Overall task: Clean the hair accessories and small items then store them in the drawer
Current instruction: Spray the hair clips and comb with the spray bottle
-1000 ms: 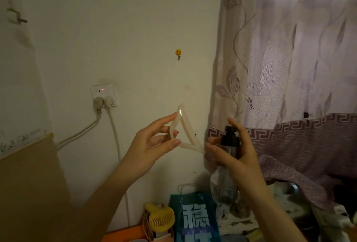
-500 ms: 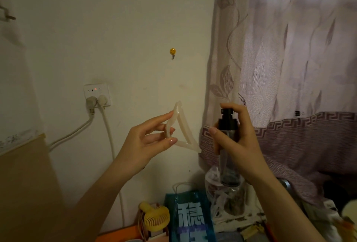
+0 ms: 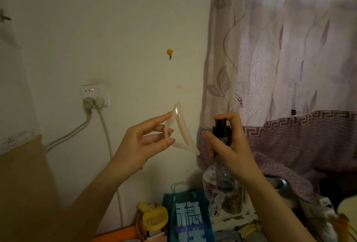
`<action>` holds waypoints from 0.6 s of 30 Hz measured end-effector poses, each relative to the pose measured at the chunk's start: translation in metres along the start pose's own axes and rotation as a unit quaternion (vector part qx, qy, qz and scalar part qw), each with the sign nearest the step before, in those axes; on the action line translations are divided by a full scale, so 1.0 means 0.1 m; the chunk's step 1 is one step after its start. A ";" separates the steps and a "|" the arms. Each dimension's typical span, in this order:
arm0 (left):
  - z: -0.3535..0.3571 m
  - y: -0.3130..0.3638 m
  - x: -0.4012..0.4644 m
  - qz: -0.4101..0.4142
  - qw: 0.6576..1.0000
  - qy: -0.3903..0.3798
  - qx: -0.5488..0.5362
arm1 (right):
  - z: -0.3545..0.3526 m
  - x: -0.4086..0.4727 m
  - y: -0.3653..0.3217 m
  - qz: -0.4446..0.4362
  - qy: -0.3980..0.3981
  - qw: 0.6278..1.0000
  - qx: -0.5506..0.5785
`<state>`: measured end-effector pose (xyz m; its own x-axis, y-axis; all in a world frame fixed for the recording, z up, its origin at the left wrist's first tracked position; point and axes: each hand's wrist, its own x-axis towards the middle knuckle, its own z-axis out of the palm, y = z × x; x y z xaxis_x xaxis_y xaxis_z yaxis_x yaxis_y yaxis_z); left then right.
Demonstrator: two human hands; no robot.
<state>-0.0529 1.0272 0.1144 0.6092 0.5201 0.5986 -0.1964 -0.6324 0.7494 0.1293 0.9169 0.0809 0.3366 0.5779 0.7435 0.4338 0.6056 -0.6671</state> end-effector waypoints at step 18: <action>0.10 0.00 -0.09 -0.015 0.999 -0.047 -0.008 | -0.09 -0.01 -0.02 0.006 0.037 0.999 0.022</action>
<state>-0.0506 1.0166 0.1060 0.6846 0.4823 0.5466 -0.1880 -0.6077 0.7716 0.1356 0.9103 0.0817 0.4037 0.5445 0.7352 0.3931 0.6224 -0.6768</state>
